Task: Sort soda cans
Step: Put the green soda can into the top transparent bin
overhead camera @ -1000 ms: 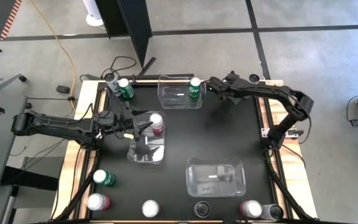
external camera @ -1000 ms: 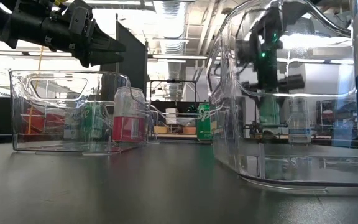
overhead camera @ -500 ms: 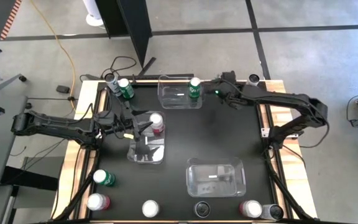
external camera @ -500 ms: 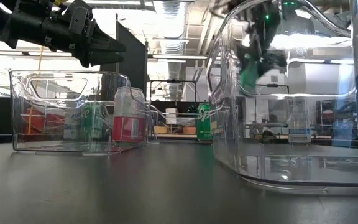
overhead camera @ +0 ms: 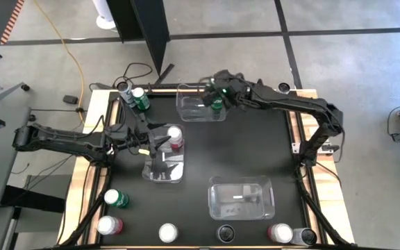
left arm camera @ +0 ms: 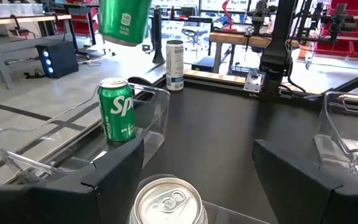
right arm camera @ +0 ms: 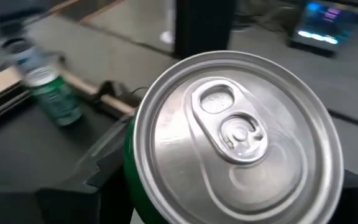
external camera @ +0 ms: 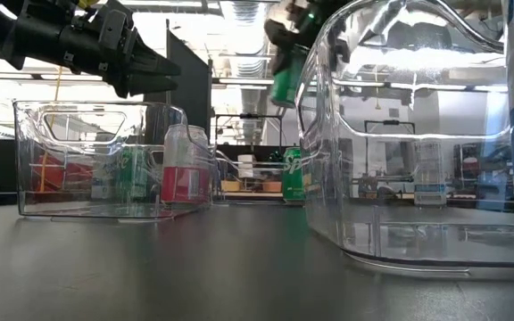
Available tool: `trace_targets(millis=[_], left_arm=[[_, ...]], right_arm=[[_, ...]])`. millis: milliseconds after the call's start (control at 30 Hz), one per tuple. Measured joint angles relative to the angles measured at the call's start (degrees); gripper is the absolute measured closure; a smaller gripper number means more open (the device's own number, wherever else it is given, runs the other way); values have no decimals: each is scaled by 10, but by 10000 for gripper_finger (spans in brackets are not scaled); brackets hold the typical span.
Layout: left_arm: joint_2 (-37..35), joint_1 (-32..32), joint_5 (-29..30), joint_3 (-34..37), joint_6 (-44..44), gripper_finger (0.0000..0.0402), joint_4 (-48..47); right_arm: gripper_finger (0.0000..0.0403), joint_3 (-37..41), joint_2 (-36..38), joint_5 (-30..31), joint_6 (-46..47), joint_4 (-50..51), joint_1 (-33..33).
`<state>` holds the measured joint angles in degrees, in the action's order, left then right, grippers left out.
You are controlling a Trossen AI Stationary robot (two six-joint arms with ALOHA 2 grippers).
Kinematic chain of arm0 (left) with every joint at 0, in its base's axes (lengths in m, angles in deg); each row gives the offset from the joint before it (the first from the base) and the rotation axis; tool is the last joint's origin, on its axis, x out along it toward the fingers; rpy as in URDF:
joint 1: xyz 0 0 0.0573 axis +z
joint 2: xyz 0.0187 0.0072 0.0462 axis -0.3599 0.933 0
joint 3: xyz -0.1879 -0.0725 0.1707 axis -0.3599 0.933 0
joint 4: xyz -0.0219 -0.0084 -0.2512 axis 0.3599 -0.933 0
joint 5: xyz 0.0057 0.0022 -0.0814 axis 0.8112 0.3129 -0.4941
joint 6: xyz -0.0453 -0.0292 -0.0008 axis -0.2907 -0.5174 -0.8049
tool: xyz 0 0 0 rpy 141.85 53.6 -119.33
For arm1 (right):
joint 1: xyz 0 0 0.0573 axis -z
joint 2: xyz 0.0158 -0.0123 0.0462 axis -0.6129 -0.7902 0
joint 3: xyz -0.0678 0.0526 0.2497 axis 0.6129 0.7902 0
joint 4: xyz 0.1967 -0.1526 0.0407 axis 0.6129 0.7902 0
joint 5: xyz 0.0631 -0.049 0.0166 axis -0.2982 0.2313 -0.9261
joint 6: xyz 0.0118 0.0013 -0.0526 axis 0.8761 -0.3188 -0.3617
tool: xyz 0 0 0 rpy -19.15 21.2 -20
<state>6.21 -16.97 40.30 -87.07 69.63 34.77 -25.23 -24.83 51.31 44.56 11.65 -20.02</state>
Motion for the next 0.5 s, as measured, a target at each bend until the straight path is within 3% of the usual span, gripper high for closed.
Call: trace_targets(millis=[200, 333, 500], left_arm=[[0, 0, 0, 0, -7, 107, 23], [0, 0, 0, 0, -22, 107, 49], [0, 0, 2, 0, -32, 107, 57]], right_arm=[[95, -72, -39, -108, -114, 22, 26], [95, -75, -44, -199, -169, 22, 56], [95, -75, -51, -259, -235, 43, 101]])
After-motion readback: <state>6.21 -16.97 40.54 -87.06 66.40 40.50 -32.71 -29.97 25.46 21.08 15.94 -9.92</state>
